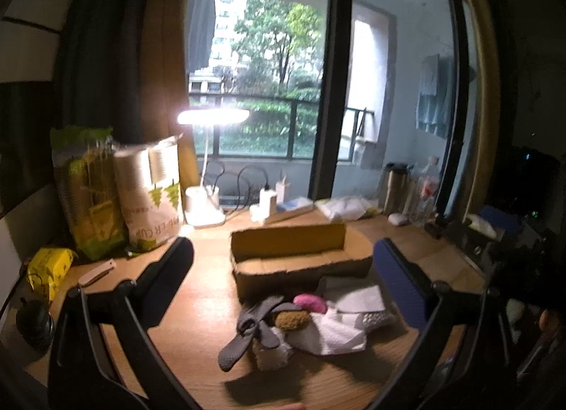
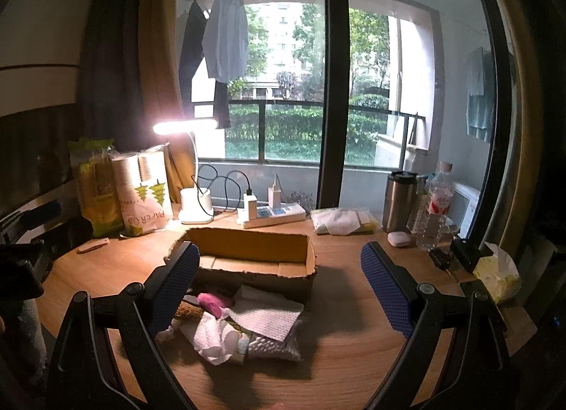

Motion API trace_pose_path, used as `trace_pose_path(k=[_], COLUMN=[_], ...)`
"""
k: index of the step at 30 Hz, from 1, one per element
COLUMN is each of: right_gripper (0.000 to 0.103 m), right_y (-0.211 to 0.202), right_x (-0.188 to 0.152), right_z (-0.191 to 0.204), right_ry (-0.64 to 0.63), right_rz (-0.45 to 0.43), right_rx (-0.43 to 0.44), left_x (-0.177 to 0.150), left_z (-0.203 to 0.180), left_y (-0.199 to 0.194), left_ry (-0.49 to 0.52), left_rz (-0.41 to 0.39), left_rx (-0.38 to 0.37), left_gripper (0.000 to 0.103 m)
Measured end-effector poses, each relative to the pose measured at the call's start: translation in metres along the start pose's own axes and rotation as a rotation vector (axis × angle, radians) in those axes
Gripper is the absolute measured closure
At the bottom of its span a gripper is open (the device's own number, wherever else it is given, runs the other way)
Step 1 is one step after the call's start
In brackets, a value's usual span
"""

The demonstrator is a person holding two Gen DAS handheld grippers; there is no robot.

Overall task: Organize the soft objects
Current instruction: 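Lower both grippers onto the pile and close on glove and wipe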

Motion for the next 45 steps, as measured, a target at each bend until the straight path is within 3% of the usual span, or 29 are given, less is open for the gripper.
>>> trace_pose_path(k=[12,17,34,43,45], right_gripper=[0.008,0.008,0.014,0.017,0.018], right_y=[0.058,0.082,0.156,0.196,0.203], right_x=[-0.051,-0.07,-0.109,-0.11,-0.111], right_z=[-0.013,-0.012,-0.011,0.009,0.013], right_ry=[0.045,0.049,0.075,0.043,0.034], right_rz=[0.173,0.241,0.407,0.448,0.456], right_rx=[0.023,0.035,0.108,0.169,0.18], left_x=[-0.055,-0.072,-0.121,-0.14,-0.141], left_z=[0.024,0.035,0.076,0.074,0.072], left_y=[0.063,0.089,0.163,0.18,0.182], left_ry=[-0.017,-0.072,-0.168,-0.202,-0.206], left_rz=[0.213,0.286,0.512,0.604,0.613], left_rx=[0.055,0.055,0.083,0.028,0.012], left_gripper=[0.001,0.001,0.002,0.015,0.022])
Point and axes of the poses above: each gripper's, at about its wrist camera, not at the fingertips, and y roughly the way its jaws point, z to its left, x to its top, the point moved 8 cm from there along y, roughly the way its jaws point, and after that the axes turned 4 degrees about -y, right-handed, at the moved point
